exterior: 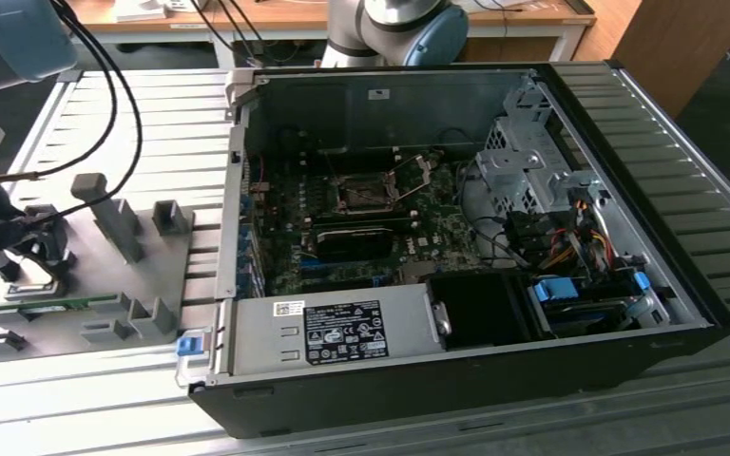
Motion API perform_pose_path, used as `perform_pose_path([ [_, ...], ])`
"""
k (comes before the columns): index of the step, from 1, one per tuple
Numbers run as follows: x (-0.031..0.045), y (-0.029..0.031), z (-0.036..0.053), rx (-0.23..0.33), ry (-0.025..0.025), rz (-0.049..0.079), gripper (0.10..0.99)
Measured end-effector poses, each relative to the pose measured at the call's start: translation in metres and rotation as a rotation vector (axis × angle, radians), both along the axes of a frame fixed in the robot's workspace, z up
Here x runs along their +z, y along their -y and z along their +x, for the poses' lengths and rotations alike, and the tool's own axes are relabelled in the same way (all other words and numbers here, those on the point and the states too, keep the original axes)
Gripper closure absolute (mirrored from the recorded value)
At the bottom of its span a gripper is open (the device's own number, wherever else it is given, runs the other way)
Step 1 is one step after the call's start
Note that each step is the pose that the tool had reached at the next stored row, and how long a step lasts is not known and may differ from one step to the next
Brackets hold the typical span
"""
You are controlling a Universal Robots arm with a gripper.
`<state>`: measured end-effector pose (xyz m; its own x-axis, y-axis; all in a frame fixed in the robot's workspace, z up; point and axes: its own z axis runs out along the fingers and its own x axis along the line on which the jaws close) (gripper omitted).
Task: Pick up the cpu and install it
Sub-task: 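Pick up the cpu and move it towards the insertion slot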
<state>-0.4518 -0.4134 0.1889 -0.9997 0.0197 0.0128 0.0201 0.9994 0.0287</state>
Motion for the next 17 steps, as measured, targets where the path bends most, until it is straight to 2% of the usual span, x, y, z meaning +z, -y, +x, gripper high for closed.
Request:
perform_pose_path([
  [10,0.0133,0.0000,0.0000,0.000,-0.0003,0.000,0.553],
  [17,0.0179,0.0003,0.0000,0.000,-0.0003,0.002,0.553],
])
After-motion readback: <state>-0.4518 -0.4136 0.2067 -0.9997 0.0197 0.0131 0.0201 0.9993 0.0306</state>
